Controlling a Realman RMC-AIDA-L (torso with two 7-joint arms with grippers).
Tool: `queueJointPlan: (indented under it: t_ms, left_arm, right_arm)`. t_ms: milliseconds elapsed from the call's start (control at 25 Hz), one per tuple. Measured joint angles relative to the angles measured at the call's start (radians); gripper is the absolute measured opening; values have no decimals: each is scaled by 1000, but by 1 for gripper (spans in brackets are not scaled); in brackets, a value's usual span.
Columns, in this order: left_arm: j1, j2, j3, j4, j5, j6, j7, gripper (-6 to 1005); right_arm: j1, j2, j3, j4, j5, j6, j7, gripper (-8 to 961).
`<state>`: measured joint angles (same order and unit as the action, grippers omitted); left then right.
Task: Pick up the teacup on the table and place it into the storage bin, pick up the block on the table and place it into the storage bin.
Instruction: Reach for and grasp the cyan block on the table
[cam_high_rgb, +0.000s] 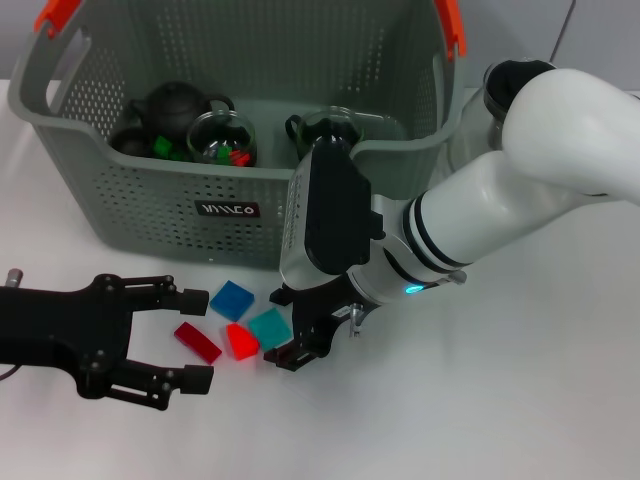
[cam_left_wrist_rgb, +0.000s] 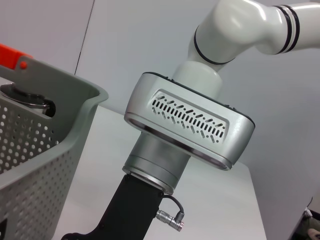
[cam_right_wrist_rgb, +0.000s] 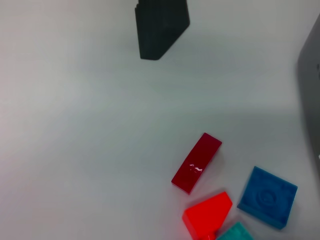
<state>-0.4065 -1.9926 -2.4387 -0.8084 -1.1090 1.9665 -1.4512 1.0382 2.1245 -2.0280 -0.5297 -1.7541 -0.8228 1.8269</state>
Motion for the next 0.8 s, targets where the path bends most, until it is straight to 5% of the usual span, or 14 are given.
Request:
queueJointPlan:
  t_ms: [360,440,800]
  left_arm:
    - [0,0,0,0,1,2,0,930]
    - [0,0,0,0,2,2,0,930]
    - [-4,0,0,0,7,4,0,930]
  right_arm:
    - [-3,0,0,1,13,1,4,744]
    - [-3,0,0,1,13,6,5,563]
    - [-3,0,0,2,13,9,5,566]
